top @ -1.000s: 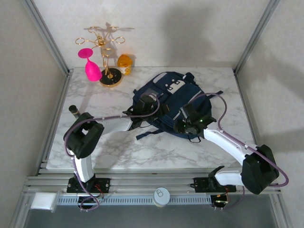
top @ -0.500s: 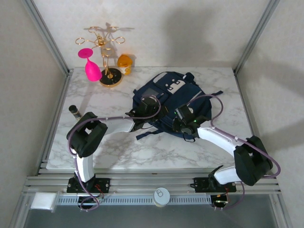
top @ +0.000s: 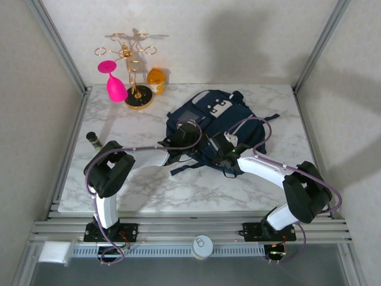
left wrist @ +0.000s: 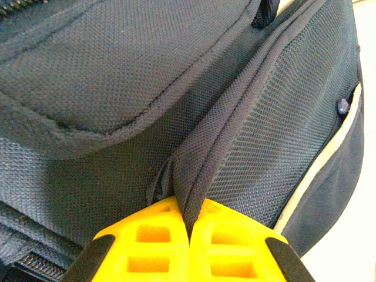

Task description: Pack books, pencil case, and school supplies into a backpack

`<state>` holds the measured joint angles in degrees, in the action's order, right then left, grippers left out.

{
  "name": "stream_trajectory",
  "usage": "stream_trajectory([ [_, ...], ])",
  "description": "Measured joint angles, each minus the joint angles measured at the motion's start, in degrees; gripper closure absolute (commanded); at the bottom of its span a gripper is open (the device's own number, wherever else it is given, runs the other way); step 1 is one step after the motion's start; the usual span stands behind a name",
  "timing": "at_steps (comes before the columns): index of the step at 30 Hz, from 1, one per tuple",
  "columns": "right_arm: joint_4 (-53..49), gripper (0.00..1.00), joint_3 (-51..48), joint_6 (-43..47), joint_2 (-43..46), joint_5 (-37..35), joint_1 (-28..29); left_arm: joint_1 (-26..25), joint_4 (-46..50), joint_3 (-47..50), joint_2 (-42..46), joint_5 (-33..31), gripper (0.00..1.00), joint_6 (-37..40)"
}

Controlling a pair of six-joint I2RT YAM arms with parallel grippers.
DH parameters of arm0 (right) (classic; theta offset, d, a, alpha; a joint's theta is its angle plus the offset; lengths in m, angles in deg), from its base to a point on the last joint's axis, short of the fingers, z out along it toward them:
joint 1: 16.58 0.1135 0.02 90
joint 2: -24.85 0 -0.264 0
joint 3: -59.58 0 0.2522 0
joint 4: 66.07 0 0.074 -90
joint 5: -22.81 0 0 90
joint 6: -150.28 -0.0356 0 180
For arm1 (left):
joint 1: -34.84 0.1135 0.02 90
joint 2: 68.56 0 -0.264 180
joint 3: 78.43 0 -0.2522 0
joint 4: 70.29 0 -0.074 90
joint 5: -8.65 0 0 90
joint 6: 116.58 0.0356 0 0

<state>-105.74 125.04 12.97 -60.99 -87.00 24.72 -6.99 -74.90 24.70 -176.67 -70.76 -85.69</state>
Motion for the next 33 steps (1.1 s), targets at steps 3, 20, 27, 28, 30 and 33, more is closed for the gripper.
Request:
stream_trajectory([
  [3,-1.4,0.73,0.0,0.81,1.16,-0.09,0.0,0.02,0.39,-0.11,0.07,-0.22,1.0,0.37],
  [20,-0.61,0.93,0.81,4.72,-3.15,2.43,-0.17,0.07,1.49,-0.11,0.07,-1.16,1.0,1.01],
  [27,-2.91,1.0,0.81,8.35,2.21,3.13,-1.27,1.16,2.05,-0.13,0.5,-0.46,1.0,3.28],
  [28,-3.13,1.0,0.81,9.03,3.1,3.37,-1.77,1.6,2.51,-0.24,0.74,0.13,1.0,4.0],
  [30,-3.67,1.0,0.68,10.82,5.22,3.61,-3.08,3.37,4.83,-1.27,1.22,1.86,1.0,6.4],
  [33,-2.05,1.0,0.42,13.68,7.02,4.79,-3.89,6.91,8.83,-2.93,1.75,4.83,1.0,10.4],
])
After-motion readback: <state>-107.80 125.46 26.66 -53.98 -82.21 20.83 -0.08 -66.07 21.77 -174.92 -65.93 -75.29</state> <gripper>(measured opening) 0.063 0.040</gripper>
